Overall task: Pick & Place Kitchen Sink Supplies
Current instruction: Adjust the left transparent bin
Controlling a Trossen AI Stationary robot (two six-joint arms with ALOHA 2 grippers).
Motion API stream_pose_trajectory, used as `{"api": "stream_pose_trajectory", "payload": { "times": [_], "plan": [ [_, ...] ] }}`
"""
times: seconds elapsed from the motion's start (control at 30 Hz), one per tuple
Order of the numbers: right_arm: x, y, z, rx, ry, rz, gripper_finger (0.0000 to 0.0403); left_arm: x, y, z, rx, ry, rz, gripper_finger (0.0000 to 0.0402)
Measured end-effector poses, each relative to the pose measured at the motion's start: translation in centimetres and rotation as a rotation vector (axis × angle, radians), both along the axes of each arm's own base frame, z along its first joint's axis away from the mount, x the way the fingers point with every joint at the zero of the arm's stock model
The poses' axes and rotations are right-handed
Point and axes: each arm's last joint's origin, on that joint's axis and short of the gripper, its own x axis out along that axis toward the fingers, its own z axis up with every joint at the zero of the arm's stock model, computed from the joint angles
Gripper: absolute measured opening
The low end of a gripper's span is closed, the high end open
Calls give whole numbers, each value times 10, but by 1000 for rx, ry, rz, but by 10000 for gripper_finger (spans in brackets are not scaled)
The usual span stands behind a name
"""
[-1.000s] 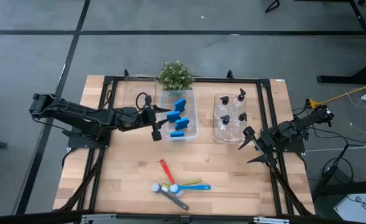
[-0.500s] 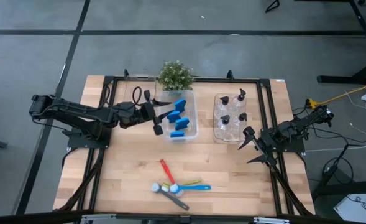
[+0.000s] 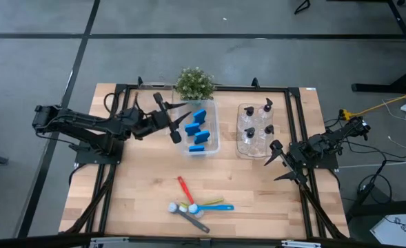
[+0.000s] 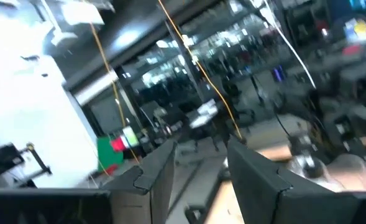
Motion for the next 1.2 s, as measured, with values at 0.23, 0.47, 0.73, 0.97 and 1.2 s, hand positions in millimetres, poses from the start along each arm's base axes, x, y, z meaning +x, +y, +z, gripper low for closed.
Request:
{"api": "stream_pose_trajectory", "payload": {
  "times": [0.23,0.47,0.73,0.97,1.2],
  "plan": [
    [0,0,0,0,1,0,308,-2,4,6,-153,-146,7,143],
    [0,0,0,-2,-1,0,308,0,-3,1,-183,-69,-27,143],
    [0,0,0,1,1,0,308,3,-38,-21,-325,129,-273,143],
    [0,0,0,-1,0,-1,308,-7,-85,-2,-220,193,-410,143],
    [0,0,0,-1,0,0,308,-14,-125,6,-282,398,-408,143]
  ]
}}
